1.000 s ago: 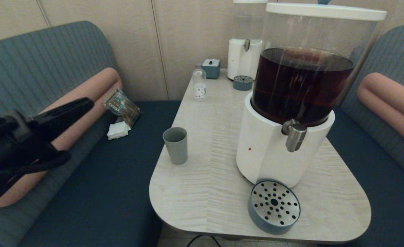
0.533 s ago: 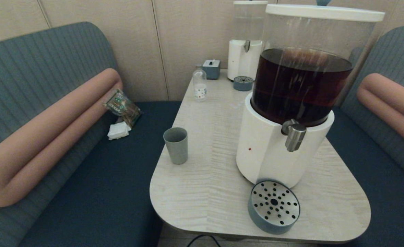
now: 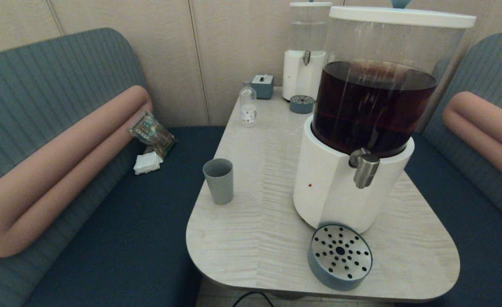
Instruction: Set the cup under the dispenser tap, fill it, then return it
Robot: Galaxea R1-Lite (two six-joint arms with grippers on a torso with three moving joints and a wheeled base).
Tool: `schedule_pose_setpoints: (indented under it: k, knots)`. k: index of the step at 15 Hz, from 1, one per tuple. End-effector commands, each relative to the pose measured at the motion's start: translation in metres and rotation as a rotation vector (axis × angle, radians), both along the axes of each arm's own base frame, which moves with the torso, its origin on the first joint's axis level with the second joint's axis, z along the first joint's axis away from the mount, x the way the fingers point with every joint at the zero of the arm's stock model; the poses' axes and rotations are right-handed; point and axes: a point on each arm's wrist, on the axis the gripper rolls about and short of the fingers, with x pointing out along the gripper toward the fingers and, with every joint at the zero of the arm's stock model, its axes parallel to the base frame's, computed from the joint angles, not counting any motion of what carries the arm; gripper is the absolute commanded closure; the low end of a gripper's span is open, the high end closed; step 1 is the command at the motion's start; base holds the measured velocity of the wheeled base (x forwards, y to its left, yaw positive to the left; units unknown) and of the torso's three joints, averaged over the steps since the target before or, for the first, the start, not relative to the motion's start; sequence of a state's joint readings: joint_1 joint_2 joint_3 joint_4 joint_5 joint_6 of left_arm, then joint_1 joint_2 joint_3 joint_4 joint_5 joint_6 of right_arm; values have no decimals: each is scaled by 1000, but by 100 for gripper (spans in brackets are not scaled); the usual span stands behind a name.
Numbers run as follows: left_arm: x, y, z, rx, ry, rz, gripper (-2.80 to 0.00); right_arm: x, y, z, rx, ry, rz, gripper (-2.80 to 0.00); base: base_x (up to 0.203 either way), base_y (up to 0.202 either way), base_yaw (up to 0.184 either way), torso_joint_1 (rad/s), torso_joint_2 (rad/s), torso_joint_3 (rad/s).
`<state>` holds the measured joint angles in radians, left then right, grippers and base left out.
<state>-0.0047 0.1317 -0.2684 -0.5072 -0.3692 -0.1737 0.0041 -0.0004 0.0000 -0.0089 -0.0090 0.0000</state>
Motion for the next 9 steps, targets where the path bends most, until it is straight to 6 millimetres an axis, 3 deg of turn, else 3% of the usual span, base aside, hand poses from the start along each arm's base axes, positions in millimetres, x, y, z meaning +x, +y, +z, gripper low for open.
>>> schedule_pose_setpoints:
  k: [1,5,9]
  knots:
    - [-10,0,-12,8,-48,6,0,0,0,0,0,-1,0,0,0,0,0,0,0,0]
    - [12,1,-64,23,43,88,0,0,0,0,0,-1,0,0,0,0,0,0,0,0]
    - [24,5,-86,-3,228,272,0,0,0,0,0,-1,0,0,0,0,0,0,0,0]
